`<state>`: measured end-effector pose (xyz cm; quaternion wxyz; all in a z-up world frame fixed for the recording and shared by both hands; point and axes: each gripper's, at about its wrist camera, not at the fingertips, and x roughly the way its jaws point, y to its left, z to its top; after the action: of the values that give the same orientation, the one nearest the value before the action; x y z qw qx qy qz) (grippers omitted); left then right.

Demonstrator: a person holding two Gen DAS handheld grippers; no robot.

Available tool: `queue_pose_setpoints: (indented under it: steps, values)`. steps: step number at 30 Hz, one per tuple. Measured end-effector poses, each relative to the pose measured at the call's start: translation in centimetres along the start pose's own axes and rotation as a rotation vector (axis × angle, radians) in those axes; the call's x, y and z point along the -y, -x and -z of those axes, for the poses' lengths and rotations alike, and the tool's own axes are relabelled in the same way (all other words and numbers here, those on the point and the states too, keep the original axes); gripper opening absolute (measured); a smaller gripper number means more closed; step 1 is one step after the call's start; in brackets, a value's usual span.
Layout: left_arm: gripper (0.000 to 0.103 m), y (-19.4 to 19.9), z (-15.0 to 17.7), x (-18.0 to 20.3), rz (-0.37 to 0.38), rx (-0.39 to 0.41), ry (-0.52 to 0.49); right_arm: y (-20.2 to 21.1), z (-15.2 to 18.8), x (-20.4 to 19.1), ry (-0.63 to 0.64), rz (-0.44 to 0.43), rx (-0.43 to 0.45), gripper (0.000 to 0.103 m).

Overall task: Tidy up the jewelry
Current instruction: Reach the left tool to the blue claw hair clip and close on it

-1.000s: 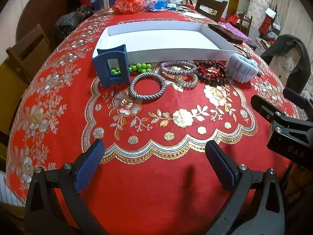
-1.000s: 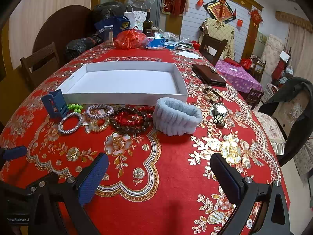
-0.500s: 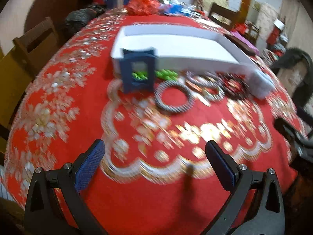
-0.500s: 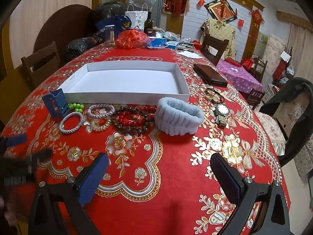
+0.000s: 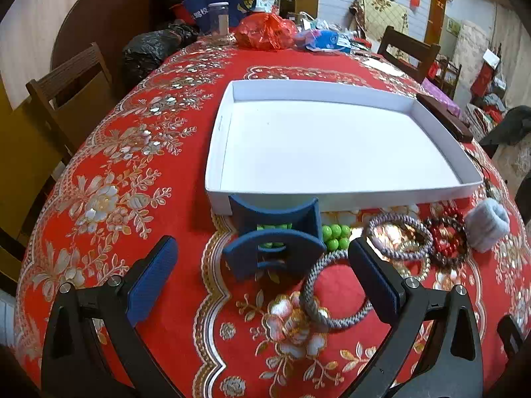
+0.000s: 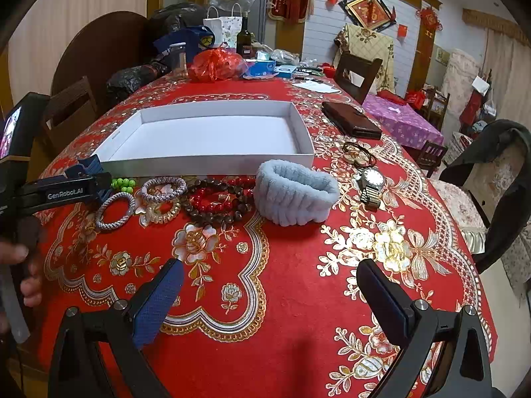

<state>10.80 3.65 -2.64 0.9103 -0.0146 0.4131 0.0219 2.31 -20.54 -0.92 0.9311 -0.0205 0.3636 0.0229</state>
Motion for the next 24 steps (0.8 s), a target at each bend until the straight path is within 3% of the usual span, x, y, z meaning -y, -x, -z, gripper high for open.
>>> queue_pose_setpoints:
  steps: [5,8,15,19,24]
  values:
    - [0.095,-0.3,0.1,-0.3,0.013,-0.006,0.035,0.0,0.0,0.1,0.005,0.008,-0.004,0.103]
    - [0.080,-0.7,-0.1,-0.3,0.022,-0.020,0.041,-0.1,0.0,0.1,0.012,0.013,-0.005,0.103]
    - [0.080,-1.0,-0.4,-0.1,0.022,-0.027,0.055,-0.2,0.0,0.0,0.017,0.018,-0.013,0.103]
    - [0.063,-1.0,-0.4,0.1,0.015,-0.031,0.047,-0.2,0.0,0.0,0.019,0.018,-0.010,0.103]
    - [0.052,-1.2,-0.4,0.3,0.008,-0.041,0.040,-0.2,0.0,0.1,0.016,0.022,-0.012,0.103]
